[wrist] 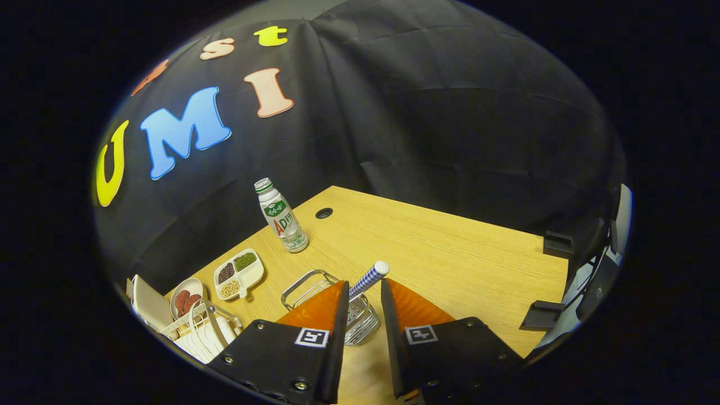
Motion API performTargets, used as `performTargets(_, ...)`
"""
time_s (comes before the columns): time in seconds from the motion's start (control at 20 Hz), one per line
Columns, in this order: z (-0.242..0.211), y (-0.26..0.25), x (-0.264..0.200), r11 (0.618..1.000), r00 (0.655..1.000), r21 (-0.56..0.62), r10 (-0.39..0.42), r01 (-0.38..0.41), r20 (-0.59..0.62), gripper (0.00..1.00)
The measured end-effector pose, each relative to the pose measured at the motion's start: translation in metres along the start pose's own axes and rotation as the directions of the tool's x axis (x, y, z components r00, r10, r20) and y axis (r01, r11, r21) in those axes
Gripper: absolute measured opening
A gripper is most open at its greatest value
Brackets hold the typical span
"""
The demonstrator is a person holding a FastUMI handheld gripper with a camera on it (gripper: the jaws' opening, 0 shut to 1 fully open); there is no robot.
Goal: Take the plate from the dish rack, then take the spoon from the basket and place it into the plate.
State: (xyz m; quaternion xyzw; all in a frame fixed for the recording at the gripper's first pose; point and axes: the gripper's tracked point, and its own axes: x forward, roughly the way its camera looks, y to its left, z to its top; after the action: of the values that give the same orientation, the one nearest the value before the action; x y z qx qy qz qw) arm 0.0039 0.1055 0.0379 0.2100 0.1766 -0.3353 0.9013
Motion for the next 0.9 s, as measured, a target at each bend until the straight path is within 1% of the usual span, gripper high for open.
performTargets(0.4, 0.009, 0.002, 0.022, 1.0, 1.0, 0.01, -0.015, 0.015, 0.009, 0.35)
performTargets(0.5, 0.011, 0.001, 0.029, 1.0, 1.0, 0.011, -0.012, 0.011, 0.012, 0.32)
performTargets(0.55, 0.015, 0.007, 0.03, 1.0, 1.0, 0.023, 0.012, -0.013, 0.018, 0.3)
performTargets(0.6, 0.016, 0.006, 0.031, 1.0, 1.0, 0.02, 0.003, -0.003, 0.01, 0.23)
performTargets(0.65, 0.02, 0.015, 0.029, 0.998, 0.998, 0.033, 0.053, -0.054, 0.021, 0.23)
performTargets(0.7, 0.027, 0.033, 0.027, 0.991, 0.992, 0.05, 0.119, -0.121, 0.049, 0.13)
performTargets(0.75, 0.03, 0.037, 0.031, 0.994, 0.993, 0.019, 0.111, -0.112, 0.047, 0.04)
performTargets(0.8, 0.027, 0.035, 0.028, 0.994, 0.993, -0.015, 0.111, -0.111, 0.045, 0.03)
performTargets(0.9, 0.03, 0.047, 0.027, 0.992, 0.992, -0.044, 0.121, -0.119, 0.045, 0.04)
